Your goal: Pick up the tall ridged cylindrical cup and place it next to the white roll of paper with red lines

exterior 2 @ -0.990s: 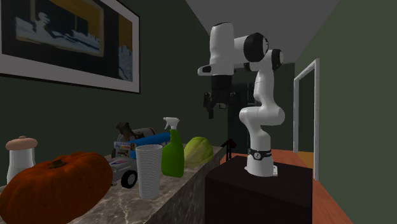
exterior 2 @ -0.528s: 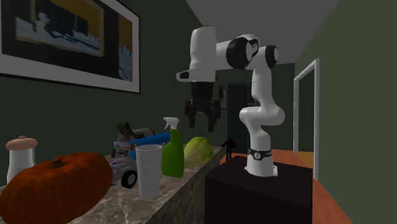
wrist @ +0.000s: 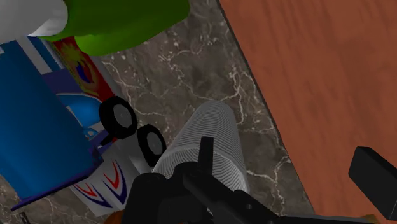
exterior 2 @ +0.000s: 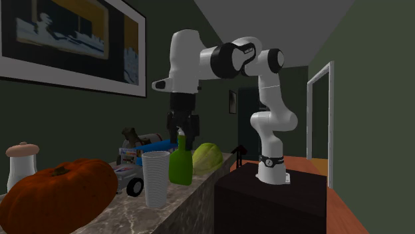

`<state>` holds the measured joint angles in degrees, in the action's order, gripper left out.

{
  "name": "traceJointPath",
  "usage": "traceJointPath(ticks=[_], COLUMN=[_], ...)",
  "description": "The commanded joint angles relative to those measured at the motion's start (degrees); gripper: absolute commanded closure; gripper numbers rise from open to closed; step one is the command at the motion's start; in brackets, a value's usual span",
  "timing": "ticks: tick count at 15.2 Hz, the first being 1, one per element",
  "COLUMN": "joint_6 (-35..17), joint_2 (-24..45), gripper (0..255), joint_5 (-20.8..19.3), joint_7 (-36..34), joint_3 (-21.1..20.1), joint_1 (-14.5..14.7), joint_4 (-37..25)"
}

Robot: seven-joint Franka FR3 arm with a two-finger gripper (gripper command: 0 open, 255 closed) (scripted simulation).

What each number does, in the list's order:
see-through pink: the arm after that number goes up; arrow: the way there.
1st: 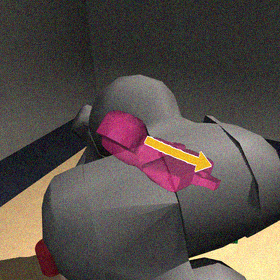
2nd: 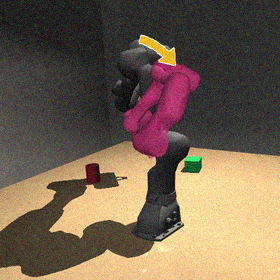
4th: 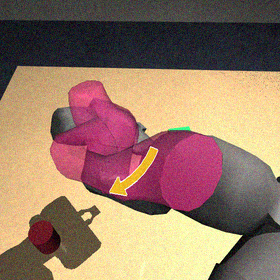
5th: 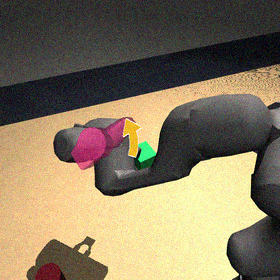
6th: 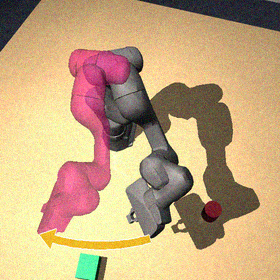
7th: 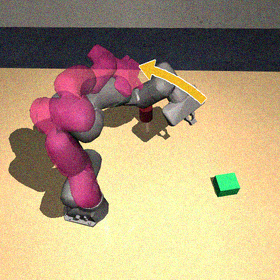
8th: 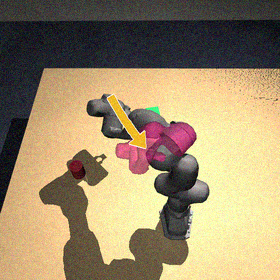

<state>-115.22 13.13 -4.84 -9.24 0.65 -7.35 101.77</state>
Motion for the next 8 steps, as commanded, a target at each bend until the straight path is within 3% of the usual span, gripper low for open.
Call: traceJointPath(ticks=[1,4,8], joint_6=[-0.40,0.08,-2.55], joint_2=[3.76,9.34,10.33], gripper=[0,0,0], joint_5=[-0.05,0.07,0.02], joint_7=[-0.77,-1.48,-1.52], joint_3=[0.45,1.04,1.10], joint_1=[-0.34,-0.87,-1.01], joint_4=[-3.98,-10.79,-9.16])
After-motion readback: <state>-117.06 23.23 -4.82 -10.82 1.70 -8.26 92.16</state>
